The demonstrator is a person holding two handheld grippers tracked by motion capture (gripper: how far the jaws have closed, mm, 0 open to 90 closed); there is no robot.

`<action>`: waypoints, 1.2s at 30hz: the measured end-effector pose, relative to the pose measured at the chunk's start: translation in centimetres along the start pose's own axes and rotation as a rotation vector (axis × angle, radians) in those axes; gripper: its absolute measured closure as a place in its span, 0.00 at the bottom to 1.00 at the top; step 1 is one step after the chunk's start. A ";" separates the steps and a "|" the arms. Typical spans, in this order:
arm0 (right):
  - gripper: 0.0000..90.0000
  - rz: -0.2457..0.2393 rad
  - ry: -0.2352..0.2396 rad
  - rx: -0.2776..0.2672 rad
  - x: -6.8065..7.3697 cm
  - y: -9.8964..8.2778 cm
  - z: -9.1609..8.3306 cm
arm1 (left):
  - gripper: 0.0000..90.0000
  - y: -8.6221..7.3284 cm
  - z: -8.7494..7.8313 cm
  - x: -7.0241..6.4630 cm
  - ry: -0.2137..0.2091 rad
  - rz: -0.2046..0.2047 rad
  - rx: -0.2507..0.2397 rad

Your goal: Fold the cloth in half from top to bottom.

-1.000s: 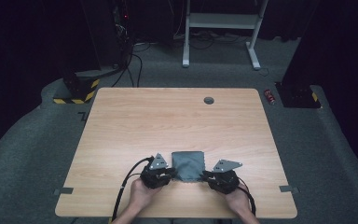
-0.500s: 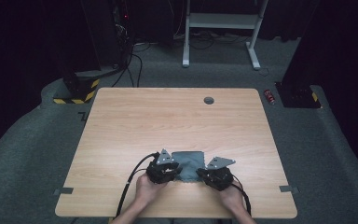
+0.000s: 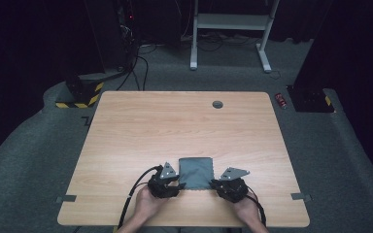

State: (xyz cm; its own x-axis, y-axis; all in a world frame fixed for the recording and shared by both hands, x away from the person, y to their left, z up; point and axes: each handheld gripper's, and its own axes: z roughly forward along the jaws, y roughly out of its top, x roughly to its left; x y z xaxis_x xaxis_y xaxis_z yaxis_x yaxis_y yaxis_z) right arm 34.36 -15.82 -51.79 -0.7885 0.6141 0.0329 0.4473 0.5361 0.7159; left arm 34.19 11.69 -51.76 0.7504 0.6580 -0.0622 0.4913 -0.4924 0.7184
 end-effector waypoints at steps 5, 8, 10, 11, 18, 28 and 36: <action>0.88 0.004 0.000 -0.012 0.0 0.2 -0.3 | 0.60 -0.1 -0.9 0.6 -0.002 -0.056 -0.039; 0.88 0.002 -0.017 -0.044 -0.2 0.9 -0.6 | 0.59 0.7 -1.0 1.2 0.011 -0.068 -0.056; 0.89 0.012 -0.034 -0.056 -0.6 1.5 -0.6 | 0.58 1.6 -0.7 1.5 0.033 -0.077 -0.058; 0.89 0.019 -0.039 -0.061 -0.8 1.8 -0.5 | 0.58 2.0 -0.5 1.7 0.040 -0.084 -0.053; 0.87 0.118 -0.084 -0.069 -3.2 3.5 0.9 | 0.56 4.3 1.6 3.2 0.087 -0.116 -0.021; 0.77 0.175 -0.118 -0.035 -5.3 5.4 3.7 | 0.55 5.0 3.9 4.9 0.143 -0.144 0.042; 0.97 0.148 -0.114 0.030 -5.8 5.5 4.8 | 0.58 4.9 3.7 5.2 0.138 -0.136 0.054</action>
State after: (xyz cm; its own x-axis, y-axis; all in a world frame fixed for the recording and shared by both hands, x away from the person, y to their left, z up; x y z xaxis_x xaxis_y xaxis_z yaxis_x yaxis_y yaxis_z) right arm 43.44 -13.65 -51.45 -0.6609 0.7484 0.0554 0.5687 0.4513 0.6877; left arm 42.19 10.60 -51.16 0.6098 0.7904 -0.0582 0.6097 -0.4209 0.6716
